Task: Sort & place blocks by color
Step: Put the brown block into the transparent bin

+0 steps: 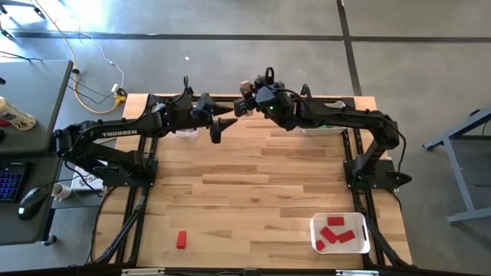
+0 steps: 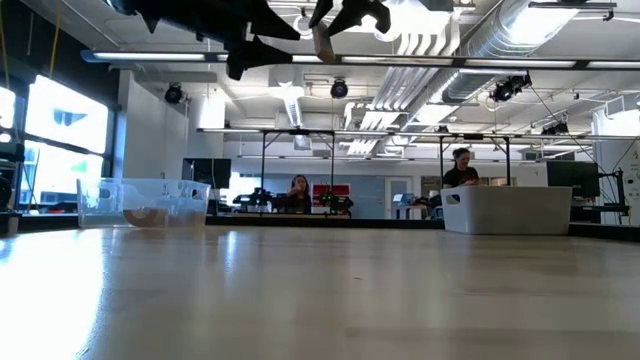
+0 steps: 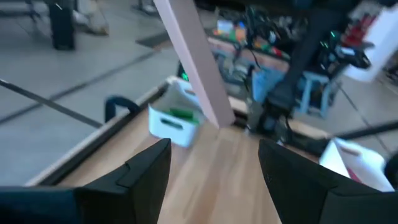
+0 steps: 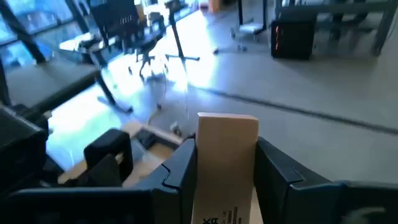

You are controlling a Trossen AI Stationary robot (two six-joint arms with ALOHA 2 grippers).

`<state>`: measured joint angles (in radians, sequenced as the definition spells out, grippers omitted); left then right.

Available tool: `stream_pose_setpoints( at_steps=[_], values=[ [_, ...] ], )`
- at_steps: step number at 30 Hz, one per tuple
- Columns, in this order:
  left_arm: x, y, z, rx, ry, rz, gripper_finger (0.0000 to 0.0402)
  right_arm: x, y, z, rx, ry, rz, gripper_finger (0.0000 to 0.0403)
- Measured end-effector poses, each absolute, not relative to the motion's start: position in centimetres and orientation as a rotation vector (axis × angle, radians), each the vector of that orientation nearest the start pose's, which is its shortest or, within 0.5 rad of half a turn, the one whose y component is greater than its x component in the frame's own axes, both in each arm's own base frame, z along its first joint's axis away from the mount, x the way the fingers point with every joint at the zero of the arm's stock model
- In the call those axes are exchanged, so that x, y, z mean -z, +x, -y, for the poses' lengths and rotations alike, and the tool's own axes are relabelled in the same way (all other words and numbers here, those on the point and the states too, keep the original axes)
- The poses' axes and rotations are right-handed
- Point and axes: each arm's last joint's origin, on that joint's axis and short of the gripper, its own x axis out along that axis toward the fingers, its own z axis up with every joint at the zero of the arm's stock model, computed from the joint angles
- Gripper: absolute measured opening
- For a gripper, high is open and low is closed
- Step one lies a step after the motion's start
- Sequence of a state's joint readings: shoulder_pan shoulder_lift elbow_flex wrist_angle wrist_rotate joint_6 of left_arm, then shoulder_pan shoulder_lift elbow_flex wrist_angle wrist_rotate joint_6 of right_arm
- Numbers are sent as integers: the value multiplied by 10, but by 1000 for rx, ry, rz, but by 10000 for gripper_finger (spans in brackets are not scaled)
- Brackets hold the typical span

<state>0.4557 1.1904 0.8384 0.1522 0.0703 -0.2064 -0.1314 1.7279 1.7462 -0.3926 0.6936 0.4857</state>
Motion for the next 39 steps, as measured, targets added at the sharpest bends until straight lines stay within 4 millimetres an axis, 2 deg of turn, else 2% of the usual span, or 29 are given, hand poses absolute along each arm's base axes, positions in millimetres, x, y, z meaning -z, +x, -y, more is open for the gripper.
stream_pose_setpoints(
  at_steps=[11, 16, 20, 26, 31, 39],
  values=[
    [-310, 241, -119, -495, -224, -53, 229, -394, 391, 74, 868, 346, -31, 99],
    [-310, 241, -120, -514, -223, -52, 229, -391, 402, 73, 828, 361, 31, 99],
    [-311, 240, -120, -533, -221, -49, 229, -384, 412, 72, 781, 376, 43, 99],
    [-309, 239, -122, -586, -220, -56, 224, -380, 416, 71, 756, 388, 38, 99],
    [-309, 239, -121, -581, -191, -72, 176, -380, 416, 71, 749, 392, 37, 99],
    [-307, 238, -123, -605, -141, -103, 45, -379, 415, 72, 772, 388, 34, 99]
  ],
)
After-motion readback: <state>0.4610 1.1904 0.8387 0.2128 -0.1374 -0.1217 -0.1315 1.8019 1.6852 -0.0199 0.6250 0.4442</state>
